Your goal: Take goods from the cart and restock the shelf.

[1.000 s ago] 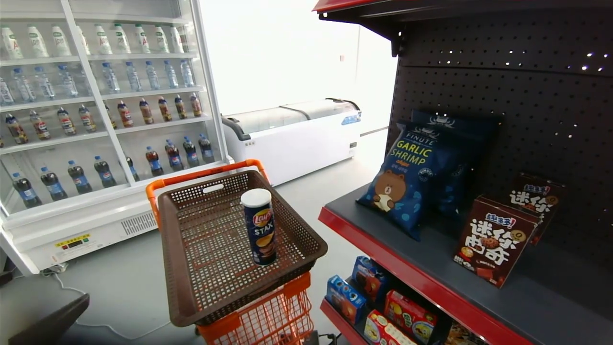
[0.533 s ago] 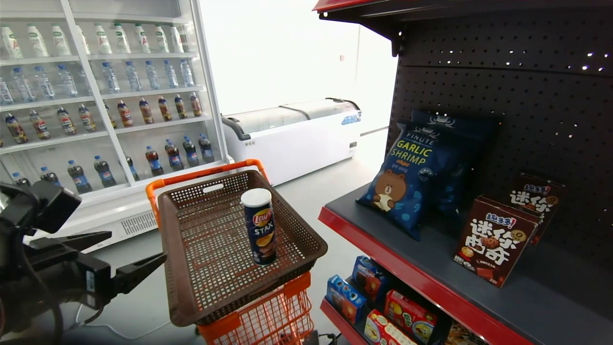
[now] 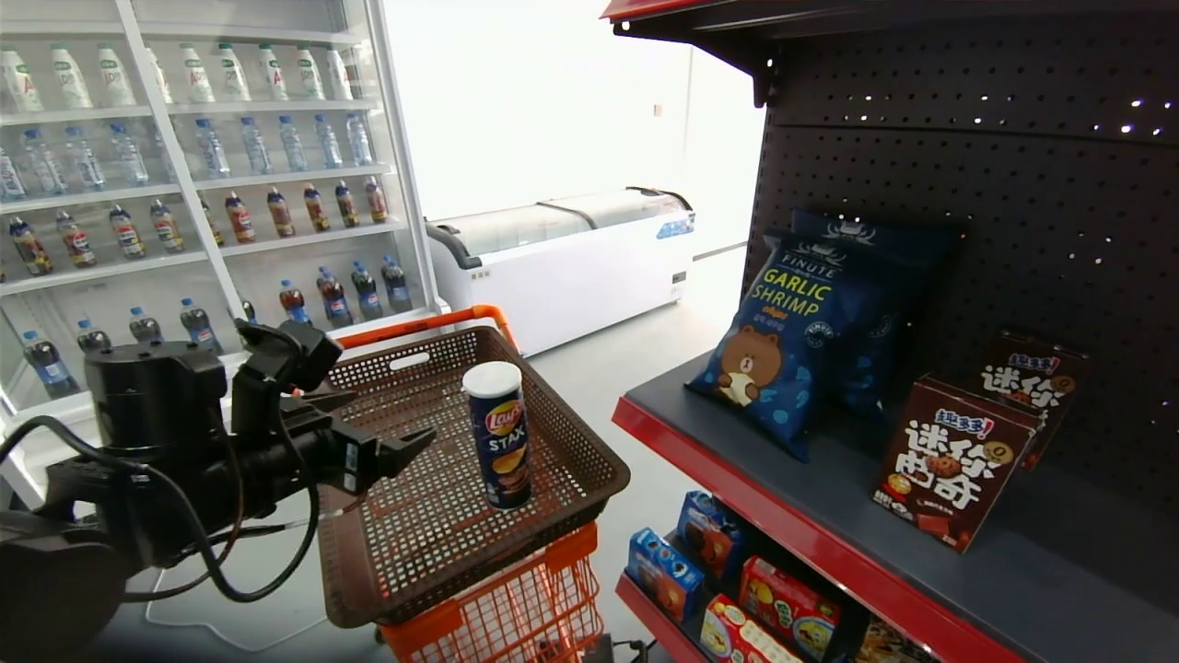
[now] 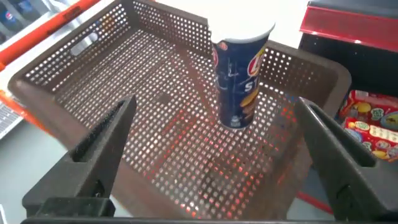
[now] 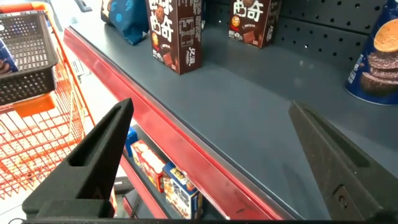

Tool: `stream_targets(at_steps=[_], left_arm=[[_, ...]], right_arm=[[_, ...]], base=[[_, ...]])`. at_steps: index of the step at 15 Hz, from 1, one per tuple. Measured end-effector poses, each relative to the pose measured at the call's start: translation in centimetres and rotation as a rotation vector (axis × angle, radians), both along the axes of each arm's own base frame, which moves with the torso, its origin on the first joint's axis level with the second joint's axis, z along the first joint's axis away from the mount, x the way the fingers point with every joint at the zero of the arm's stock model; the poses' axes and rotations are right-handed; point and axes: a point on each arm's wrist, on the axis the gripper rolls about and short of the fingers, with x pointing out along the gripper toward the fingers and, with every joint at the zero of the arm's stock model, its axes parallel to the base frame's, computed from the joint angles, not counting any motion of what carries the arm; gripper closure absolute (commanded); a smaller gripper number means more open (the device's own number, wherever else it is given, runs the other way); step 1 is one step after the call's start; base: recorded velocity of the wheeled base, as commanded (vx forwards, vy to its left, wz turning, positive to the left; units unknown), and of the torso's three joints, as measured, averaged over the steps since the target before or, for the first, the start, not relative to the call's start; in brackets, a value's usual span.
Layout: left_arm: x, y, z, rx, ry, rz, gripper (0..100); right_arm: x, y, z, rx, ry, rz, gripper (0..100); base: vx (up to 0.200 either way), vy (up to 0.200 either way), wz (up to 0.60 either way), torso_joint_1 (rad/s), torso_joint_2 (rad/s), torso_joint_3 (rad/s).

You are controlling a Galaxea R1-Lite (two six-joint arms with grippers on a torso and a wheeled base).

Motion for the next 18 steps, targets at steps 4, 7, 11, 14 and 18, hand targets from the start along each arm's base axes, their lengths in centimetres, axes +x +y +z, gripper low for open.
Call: stream_targets(at_steps=[4, 7, 11, 14, 18], left_arm=[[3.6, -1.7, -2.4, 0.002, -0.017, -0.039, 0], [5.9, -2.5, -3.8, 0.003, -0.027, -0.047, 0], [8.3, -3.0, -6.4, 0.003, -0.011, -0.052, 0], [9.6, -3.5, -8.3, 0.005, -0.001, -0.059, 0], [11.1, -5.2, -10.0, 0.011, 0.003, -0.079, 0]], right_arm=[[0.0, 0.0, 0.0, 0.000, 0.000, 0.000, 0], [0.0, 0.0, 0.0, 0.000, 0.000, 0.000, 0], [0.0, 0.0, 0.0, 0.000, 0.000, 0.000, 0], [0.0, 0.0, 0.0, 0.000, 0.000, 0.000, 0], [0.0, 0.0, 0.0, 0.000, 0.000, 0.000, 0]], base=[[0.000, 0.000, 0.00, 0.000, 0.00, 0.000], [0.000, 0.000, 0.00, 0.000, 0.00, 0.000], [0.000, 0.000, 0.00, 0.000, 0.00, 0.000], [0.000, 0.000, 0.00, 0.000, 0.00, 0.000], [0.000, 0.000, 0.00, 0.000, 0.00, 0.000]])
